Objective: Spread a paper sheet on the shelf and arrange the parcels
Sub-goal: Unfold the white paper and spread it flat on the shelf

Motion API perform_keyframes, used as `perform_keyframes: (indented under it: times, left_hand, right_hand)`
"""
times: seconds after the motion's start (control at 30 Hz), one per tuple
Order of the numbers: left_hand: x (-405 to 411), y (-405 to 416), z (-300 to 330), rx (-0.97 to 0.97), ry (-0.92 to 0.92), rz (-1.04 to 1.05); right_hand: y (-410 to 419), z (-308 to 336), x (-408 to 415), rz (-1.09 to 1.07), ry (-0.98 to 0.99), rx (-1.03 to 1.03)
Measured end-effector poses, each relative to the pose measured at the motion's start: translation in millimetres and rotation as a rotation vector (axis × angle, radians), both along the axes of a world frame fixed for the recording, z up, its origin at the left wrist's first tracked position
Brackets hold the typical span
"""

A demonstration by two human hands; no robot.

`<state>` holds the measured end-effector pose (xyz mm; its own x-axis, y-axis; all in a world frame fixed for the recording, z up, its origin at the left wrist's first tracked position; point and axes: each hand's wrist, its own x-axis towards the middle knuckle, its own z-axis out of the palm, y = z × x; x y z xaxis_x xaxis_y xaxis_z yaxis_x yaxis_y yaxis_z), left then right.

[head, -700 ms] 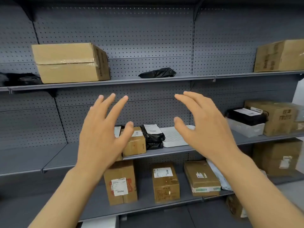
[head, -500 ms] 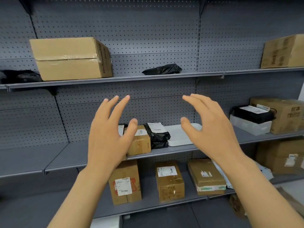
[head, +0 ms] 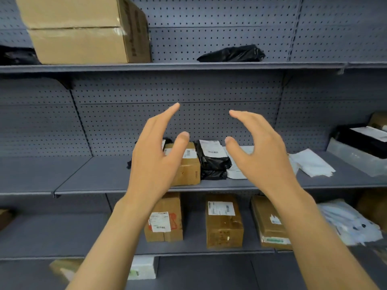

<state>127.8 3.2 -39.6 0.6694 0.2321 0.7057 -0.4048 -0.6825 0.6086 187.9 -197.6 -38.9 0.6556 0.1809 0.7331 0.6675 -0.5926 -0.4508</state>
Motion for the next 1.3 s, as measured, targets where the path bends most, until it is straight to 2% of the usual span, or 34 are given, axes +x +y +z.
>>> perform_keyframes:
  times: [0.3,0.63,0.9,1.13,1.3]
  left_hand:
    - [64.5,-32.4,-21.3,-0.233,0.043,0.024]
    - [118.7,-7.4,-47.1,-0.446,0.082,0.069]
    - [222.7,-63.1,-39.2,-0.405,0.108,-0.21]
    - [298.1,-158.0,-52.8,-0.381,0.197,-0.464]
    - [344.9,-228.4,-74.3,-0.352,0.278,-0.531]
  right_hand:
    - [-29.1,-22.8,83.9,0.115,0.111,0.059]
    - [-21.3,-45.6,152.0,0.158,0.171,0.202]
    - [-51.6,-46.1,198.2,0.002,0.162,0.231]
    - [-144.5,-53.9,230.4,-0.223,0.176,0.267]
    - [-215.2,-71.7,261.6,-0.304,0.198,0.273]
